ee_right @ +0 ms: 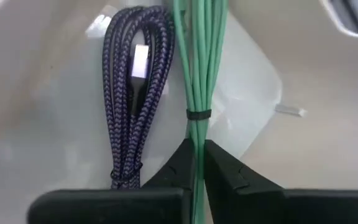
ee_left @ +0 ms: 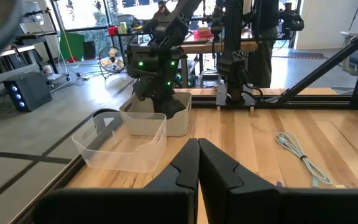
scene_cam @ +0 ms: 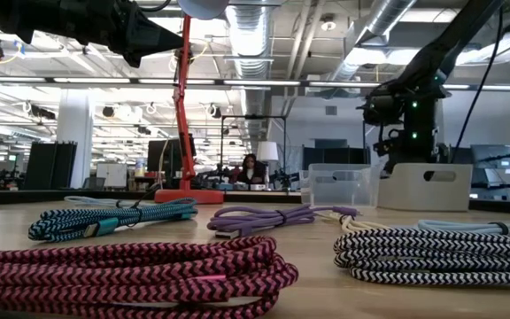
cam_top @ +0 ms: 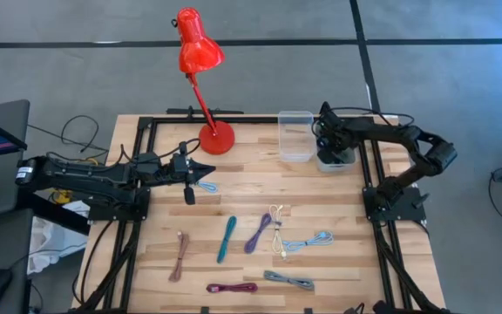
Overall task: Pick & Place USB Port
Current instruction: Put the green charger cable into the transparent bin
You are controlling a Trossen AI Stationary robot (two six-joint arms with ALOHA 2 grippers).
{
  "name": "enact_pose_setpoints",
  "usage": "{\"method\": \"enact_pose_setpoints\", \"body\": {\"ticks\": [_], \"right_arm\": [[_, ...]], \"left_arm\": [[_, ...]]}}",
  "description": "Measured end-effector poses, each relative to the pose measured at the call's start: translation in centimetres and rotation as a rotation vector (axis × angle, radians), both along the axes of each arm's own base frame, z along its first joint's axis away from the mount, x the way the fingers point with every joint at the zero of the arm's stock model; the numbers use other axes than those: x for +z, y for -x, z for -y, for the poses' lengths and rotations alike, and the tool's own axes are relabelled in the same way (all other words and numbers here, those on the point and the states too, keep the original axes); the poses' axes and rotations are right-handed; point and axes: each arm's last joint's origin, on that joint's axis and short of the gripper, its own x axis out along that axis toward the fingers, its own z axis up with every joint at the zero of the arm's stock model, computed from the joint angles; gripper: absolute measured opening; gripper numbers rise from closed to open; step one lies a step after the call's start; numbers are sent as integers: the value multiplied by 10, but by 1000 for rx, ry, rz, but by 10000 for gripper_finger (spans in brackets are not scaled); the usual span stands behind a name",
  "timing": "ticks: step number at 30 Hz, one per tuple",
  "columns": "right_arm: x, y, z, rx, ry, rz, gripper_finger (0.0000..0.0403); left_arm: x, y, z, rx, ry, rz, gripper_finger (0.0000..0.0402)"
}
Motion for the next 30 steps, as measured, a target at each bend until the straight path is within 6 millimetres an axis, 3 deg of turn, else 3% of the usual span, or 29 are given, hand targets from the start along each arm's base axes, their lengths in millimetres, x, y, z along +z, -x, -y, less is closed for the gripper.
{"method": "enact_pose_setpoints", "body": {"ticks": [10, 21, 30], "right_arm": [[31, 7, -6, 5, 130, 51, 8], [92, 15, -26, 32, 255, 270, 2], [109, -10, -45, 168, 196, 591, 1]], "left_arm": [[0, 0, 0, 0, 0, 0, 6], [0, 0, 0, 0, 0, 0, 6], [0, 0, 0, 0, 0, 0, 6]]}}
